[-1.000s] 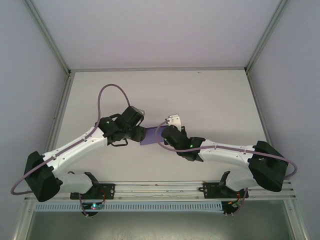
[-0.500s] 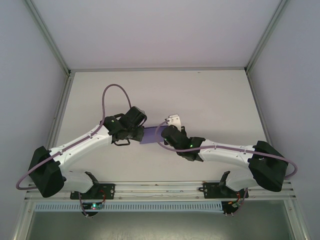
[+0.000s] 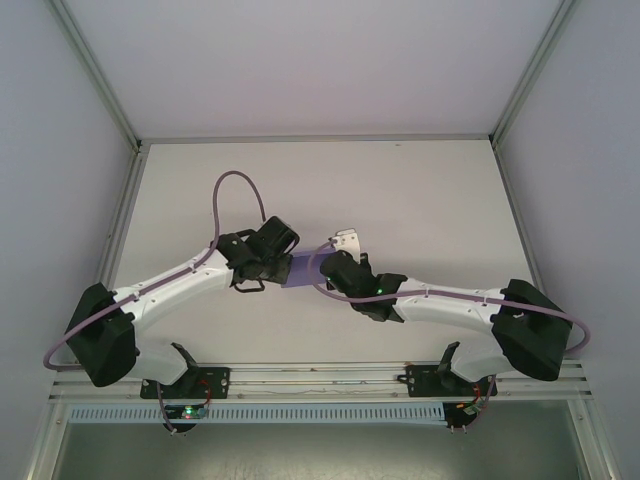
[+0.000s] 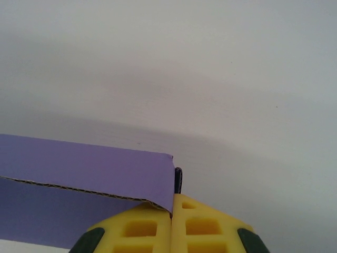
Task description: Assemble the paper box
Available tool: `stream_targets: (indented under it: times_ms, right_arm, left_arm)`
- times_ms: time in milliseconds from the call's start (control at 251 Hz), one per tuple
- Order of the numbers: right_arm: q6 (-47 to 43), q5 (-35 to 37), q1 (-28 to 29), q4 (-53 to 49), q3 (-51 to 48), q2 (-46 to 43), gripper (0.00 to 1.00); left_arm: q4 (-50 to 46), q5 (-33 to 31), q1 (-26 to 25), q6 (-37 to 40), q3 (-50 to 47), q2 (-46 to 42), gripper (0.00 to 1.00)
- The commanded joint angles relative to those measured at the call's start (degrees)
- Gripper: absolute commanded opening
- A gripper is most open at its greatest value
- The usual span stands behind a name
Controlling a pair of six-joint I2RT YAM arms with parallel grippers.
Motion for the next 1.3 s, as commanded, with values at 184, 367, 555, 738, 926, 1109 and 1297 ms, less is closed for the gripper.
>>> stream_targets:
  times_ms: [184, 367, 555, 738, 926, 1109, 1297]
  right_arm:
    - [-1.9, -4.8, 0.1, -3.6, -2.2, -3.0, 0.12]
    - [-6.1, -13.1, -3.6, -1.8, -1.0, -9.6, 0.38]
    - [-7.5, -17.2, -8.3, -0.4, 1.8, -9.2, 0.58]
    - [-6.3, -17.7, -11.5, -2.2, 4.5, -4.1, 0.51]
    - [-1.6, -19.5, -12.1, -4.4, 2.6, -0.9, 0.44]
    - [1.4, -21.2, -12.0, -1.9, 0.1, 1.1, 0.43]
    - [2.9, -21.0, -11.4, -1.6, -1.1, 1.9, 0.4]
  left_arm:
    - [2.7, -0.2, -0.5, -1.7, -3.6, 1.6, 0.04]
    - [3.1, -0.3, -0.6, -0.9, -3.7, 2.1, 0.04]
    - [3.9, 0.1, -0.6, -0.3, -4.2, 1.9, 0.04]
    - [4.0, -0.1, -0.6, 0.4, -4.5, 1.0, 0.1]
    - [4.5, 2.8, -0.5, 2.6, -4.2, -0.4, 0.22]
    - [3.9, 10.1, -0.5, 6.7, -2.8, -4.1, 0.43]
    - [3.3, 14.0, -0.6, 8.8, -1.9, -7.7, 0.61]
